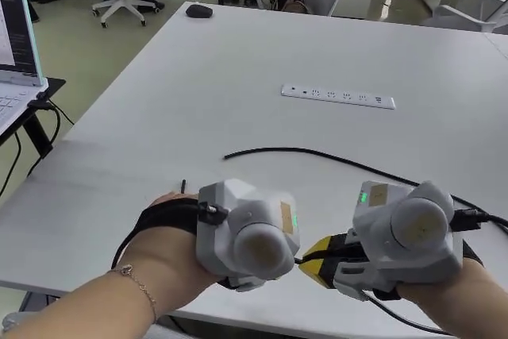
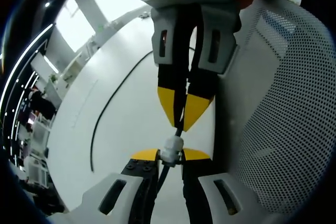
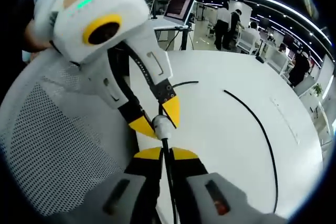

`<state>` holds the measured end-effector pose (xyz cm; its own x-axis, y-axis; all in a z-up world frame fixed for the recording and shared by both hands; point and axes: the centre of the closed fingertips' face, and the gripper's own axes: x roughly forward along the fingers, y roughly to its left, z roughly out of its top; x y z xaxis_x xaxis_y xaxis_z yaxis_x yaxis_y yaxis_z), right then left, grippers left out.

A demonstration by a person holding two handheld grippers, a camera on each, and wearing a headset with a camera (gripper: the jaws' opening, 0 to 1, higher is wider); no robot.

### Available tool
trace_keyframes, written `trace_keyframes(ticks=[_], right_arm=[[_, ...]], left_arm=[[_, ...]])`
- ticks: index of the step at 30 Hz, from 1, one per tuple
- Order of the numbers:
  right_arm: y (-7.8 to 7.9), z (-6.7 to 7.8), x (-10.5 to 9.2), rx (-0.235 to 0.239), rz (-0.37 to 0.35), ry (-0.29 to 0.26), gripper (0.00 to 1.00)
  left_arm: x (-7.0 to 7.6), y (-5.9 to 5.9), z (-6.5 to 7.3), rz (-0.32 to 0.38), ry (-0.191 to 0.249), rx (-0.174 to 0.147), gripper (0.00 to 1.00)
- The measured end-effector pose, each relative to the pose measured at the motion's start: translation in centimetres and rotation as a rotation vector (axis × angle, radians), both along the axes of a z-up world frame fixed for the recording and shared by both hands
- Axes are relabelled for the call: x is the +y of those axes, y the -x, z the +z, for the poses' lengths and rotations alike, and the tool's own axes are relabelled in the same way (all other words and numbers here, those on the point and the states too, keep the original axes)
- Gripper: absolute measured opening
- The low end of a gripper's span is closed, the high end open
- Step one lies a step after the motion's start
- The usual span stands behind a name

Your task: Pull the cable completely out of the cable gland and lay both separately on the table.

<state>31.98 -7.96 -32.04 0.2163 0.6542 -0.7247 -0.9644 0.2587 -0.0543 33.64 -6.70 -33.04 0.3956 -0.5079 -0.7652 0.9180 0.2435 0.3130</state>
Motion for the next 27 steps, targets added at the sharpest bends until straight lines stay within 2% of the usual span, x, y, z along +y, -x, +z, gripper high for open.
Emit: trace_keyframes(ticks=[5, 9, 14, 17, 18, 22, 24, 27], right_arm=[[-0.4, -0.5, -1.1, -0.02, -0.013, 0.052, 0.03], [-1.0, -1.4, -2.6, -0.042, -0.039, 0.135, 0.03], [-1.3, -2.4, -4.1, -0.028, -0.081, 0.209, 0.03], [-1.6, -3.3, -5.9, -0.027, -0.111, 0.299, 0.03], [-1.7, -3.5, -6.1, -0.024, -0.116, 0.304, 0.03], [-1.6, -3.5, -6.3, 0.0, -0.137, 0.298, 0.04], [-1.5, -3.5, -5.9, 0.001, -0.122, 0.283, 0.08], [-0.6, -2.5, -3.2, 0.032, -0.078, 0.155, 0.16]], left_arm=[[0.3, -0.4, 0.0, 0.015, 0.002, -0.003, 0.17], [0.4, -0.5, 0.1, 0.025, 0.001, -0.008, 0.17], [0.5, -0.2, 0.3, 0.027, 0.0, -0.008, 0.17], [0.5, -0.1, 0.5, 0.029, 0.002, -0.008, 0.17], [0.5, 0.0, 0.5, 0.03, 0.003, -0.007, 0.17], [0.4, 0.0, 0.5, 0.029, 0.007, -0.006, 0.17], [0.4, 0.0, 0.6, 0.029, 0.01, -0.004, 0.17], [0.2, 0.1, 0.7, 0.025, 0.019, -0.002, 0.17]])
